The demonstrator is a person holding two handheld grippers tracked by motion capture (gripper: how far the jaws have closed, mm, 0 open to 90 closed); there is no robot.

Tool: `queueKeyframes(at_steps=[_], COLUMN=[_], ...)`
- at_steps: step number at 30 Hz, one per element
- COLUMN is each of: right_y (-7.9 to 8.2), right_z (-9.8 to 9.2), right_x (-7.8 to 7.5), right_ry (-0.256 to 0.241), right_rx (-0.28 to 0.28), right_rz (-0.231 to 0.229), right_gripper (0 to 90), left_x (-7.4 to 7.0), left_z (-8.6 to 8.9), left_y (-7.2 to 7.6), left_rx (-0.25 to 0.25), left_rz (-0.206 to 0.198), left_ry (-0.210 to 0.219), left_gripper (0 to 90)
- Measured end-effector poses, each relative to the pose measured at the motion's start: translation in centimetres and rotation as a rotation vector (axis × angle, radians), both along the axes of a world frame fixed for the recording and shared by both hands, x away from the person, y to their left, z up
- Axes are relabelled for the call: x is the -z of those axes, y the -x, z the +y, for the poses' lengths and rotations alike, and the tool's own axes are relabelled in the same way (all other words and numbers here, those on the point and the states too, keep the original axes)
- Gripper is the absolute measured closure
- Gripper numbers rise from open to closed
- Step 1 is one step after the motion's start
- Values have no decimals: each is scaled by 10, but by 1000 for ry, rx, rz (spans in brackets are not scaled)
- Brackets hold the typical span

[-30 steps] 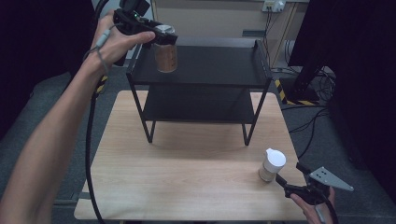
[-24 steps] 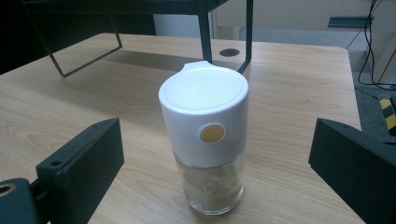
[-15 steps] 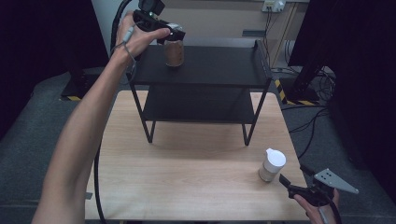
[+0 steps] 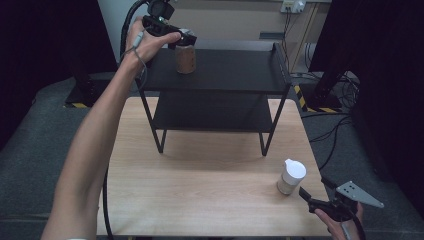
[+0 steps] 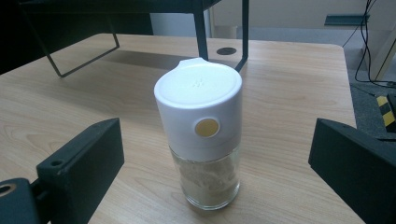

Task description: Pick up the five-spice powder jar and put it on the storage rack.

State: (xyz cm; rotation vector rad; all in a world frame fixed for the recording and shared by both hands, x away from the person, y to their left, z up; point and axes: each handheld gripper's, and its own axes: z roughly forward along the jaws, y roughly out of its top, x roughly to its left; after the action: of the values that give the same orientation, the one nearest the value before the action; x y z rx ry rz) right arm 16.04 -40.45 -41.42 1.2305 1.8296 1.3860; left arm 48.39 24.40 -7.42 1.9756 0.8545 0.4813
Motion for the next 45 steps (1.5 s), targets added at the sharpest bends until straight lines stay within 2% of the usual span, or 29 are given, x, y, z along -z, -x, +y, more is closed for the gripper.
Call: queueKeyframes(at_steps=[3,5,6,10,14,16,18,23,25,28,33,35,37,39,45], right_y=[0,1,1,1,0,0,0,0,-1,-2,-3,-4,-4,-5,-5], right_z=[0,0,0,0,1,1,0,1,1,1,2,3,3,3,4], right_x=[0,0,0,0,0,0,0,-1,-2,-2,-3,-3,-3,-4,-5], right_ry=[-5,-5,-5,-9,-9,-9,-11,-11,-7,-11,-10,-9,-7,-6,-5], right_rx=[0,0,0,-2,-7,-9,-7,-11,-14,-15,-25,-27,-28,-30,-33], right_rz=[3,2,-1,0,2,-1,-2,-9,-11,-13,-18,-18,-20,-20,-23], right_gripper=[38,38,38,38,38,38,38,38,38,37,37,37,37,37,37], left_x=[1,2,4,4,6,2,0,-8,-5,-1,-1,1,4,8,23], left_z=[-2,-4,-4,-6,-6,-5,-5,3,5,11,15,20,24,29,44], left_y=[2,5,8,15,27,32,40,57,66,76,99,106,115,122,144], left_rx=[-4,-24,-30,-48,-61,-51,-45,-24,-22,-3,14,30,36,39,70], left_rz=[-14,-25,-39,-86,-136,-136,-157,-166,-190,-187,-231,-235,-256,-256,-269], left_ry=[-4,15,25,18,33,28,27,57,81,125,88,101,101,120,134], left_gripper=[317,152,129,52,40,39,39,39,34,33,35,36,37,40,44])
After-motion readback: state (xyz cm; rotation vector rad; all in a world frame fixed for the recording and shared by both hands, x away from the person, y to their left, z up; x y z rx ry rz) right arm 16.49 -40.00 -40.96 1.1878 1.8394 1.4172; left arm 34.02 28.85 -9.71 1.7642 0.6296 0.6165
